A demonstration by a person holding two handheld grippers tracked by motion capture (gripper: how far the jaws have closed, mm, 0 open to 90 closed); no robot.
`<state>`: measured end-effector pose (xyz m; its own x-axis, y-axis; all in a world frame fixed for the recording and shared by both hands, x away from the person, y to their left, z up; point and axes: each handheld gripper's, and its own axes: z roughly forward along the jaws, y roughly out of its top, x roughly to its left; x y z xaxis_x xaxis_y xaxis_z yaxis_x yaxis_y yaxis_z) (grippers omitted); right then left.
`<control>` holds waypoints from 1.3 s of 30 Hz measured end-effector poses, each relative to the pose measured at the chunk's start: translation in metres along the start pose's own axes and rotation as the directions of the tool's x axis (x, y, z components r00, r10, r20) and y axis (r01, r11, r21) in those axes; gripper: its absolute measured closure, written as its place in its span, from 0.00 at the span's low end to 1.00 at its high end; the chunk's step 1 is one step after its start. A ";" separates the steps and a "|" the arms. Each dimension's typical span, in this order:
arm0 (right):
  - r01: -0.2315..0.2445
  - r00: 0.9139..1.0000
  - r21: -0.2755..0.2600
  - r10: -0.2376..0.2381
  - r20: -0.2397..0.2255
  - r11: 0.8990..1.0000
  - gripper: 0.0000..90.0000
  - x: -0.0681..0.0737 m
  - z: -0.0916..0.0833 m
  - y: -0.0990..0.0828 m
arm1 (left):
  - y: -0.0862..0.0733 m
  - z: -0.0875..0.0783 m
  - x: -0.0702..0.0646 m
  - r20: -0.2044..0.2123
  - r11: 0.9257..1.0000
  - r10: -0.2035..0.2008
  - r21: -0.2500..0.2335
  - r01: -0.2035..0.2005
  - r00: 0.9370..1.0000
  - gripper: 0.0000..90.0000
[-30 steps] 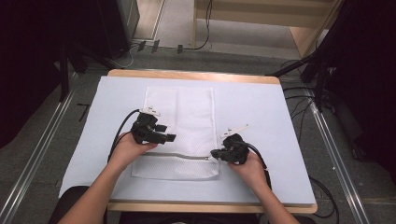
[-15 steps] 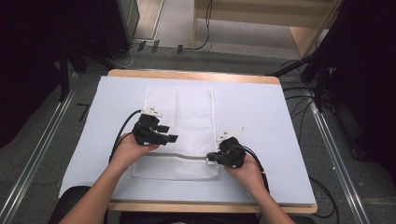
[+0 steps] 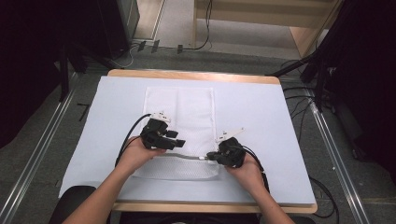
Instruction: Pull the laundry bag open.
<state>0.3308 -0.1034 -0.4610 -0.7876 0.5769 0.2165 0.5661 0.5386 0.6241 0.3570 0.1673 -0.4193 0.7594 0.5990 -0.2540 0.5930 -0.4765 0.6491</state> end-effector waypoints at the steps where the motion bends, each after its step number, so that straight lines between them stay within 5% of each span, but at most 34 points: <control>1: 0.006 1.000 0.001 -0.006 0.003 1.000 1.00 -0.001 0.000 -0.001 | 0.000 0.002 -0.002 0.007 1.000 0.006 0.007 -0.006 1.000 0.54; 13: 0.010 1.000 -0.005 -0.010 0.017 1.000 1.00 -0.005 -0.002 -0.007 | 0.002 0.023 -0.019 0.086 0.999 0.008 0.034 -0.011 0.996 0.74; 30: 0.028 1.000 -0.021 -0.028 0.011 0.999 1.00 -0.006 -0.002 -0.010 | 0.000 0.053 -0.030 0.120 0.996 -0.020 0.083 0.010 0.993 0.91; 39: 0.028 1.000 -0.022 -0.028 0.011 0.999 1.00 -0.007 -0.002 -0.010 | -0.002 0.064 -0.028 0.125 0.995 -0.042 0.099 0.030 0.991 0.92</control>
<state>0.3299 -0.1136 -0.4676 -0.8006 0.5681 0.1908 0.5380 0.5411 0.6463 0.3517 0.1103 -0.4590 0.7613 0.5335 -0.3686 0.6388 -0.5196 0.5674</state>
